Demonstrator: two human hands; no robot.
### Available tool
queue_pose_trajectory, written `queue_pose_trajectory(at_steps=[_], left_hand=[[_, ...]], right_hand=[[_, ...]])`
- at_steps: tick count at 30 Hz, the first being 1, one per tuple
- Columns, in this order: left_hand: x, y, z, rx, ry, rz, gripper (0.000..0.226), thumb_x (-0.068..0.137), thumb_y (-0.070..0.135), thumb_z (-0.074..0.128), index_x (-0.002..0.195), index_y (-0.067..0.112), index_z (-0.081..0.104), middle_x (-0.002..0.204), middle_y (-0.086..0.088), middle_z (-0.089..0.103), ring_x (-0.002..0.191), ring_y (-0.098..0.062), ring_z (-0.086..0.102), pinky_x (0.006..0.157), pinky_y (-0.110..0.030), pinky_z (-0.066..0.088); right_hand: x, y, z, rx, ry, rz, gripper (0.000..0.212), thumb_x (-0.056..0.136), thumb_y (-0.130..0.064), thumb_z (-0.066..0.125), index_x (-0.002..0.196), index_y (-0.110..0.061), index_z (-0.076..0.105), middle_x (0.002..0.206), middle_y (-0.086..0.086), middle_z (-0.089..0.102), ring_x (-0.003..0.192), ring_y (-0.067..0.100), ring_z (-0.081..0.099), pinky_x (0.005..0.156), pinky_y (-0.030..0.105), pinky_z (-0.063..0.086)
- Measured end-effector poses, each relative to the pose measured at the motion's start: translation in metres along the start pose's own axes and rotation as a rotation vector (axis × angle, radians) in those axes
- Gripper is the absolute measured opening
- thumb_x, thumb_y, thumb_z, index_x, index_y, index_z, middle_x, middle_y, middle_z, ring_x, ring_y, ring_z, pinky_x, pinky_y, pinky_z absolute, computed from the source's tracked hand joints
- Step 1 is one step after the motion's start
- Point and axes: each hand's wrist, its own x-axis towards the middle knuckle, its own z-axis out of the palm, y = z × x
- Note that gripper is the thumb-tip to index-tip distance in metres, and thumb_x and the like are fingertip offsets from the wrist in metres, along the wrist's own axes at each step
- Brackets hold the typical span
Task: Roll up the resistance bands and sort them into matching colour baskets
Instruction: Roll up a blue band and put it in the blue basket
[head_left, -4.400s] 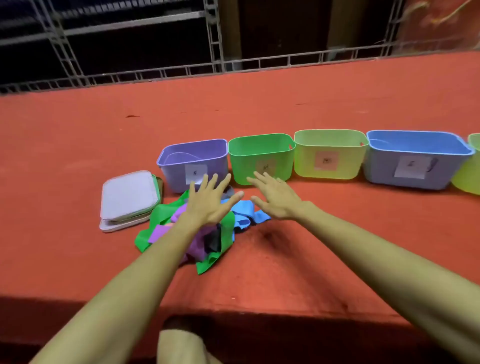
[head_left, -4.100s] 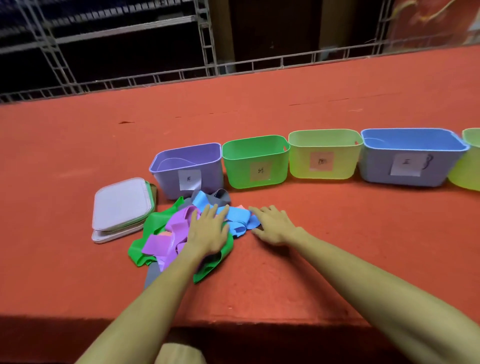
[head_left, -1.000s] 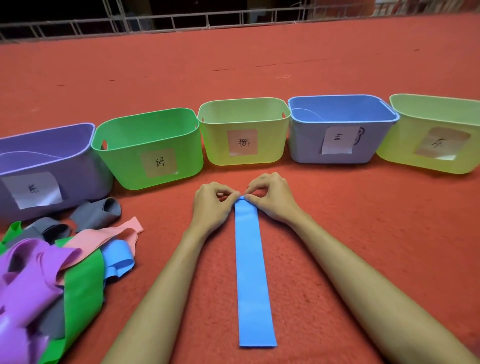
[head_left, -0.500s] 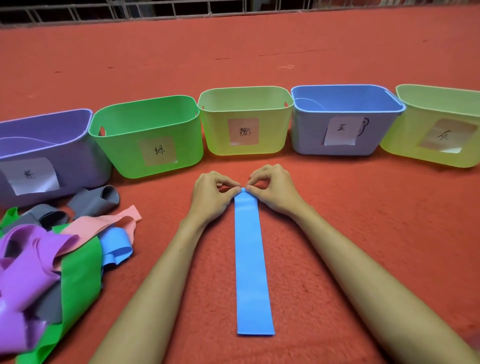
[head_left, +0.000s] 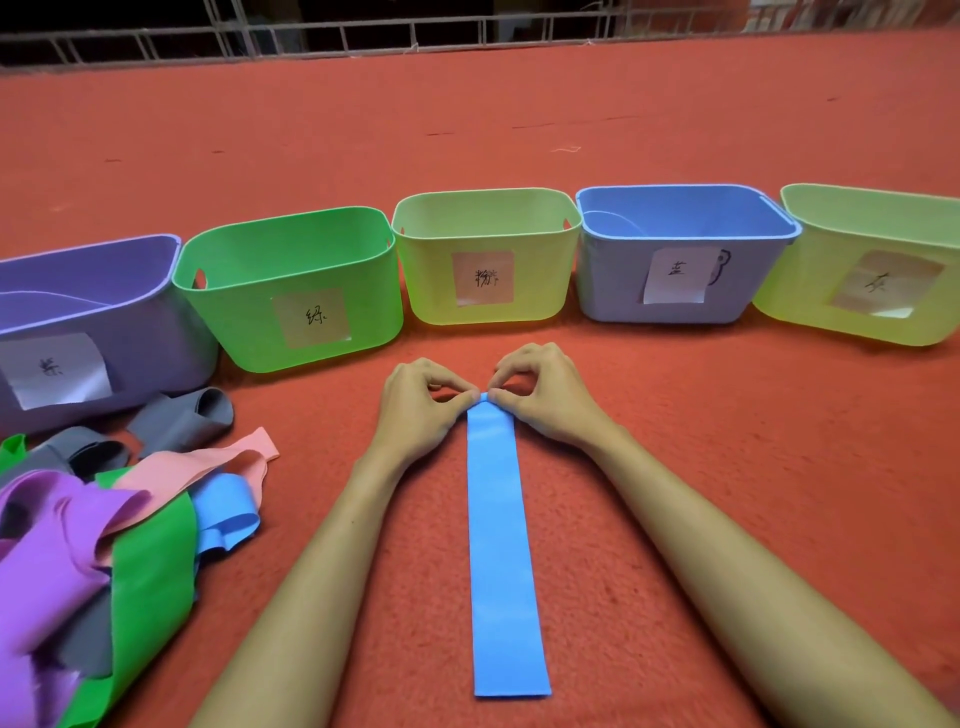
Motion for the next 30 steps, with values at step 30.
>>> queue_pose_trajectory(at_steps=[30], left_hand=[[-0.002,0.000,-0.001,-0.117,-0.050,0.014,0.017,0.076,0.016,0.090,0.083,0.030,0.084,0.088,0.009,0.074,0.085,-0.004,0.066,0.075,-0.011,0.045]], right_hand=[[-0.005,-0.004,-0.009,-0.001,-0.027,-0.011,0.010,0.083,-0.022,0.082,0.078,-0.030,0.080,0.103,-0.009,0.070,0.100,0.008,0.057,0.088,0.007,0.031]])
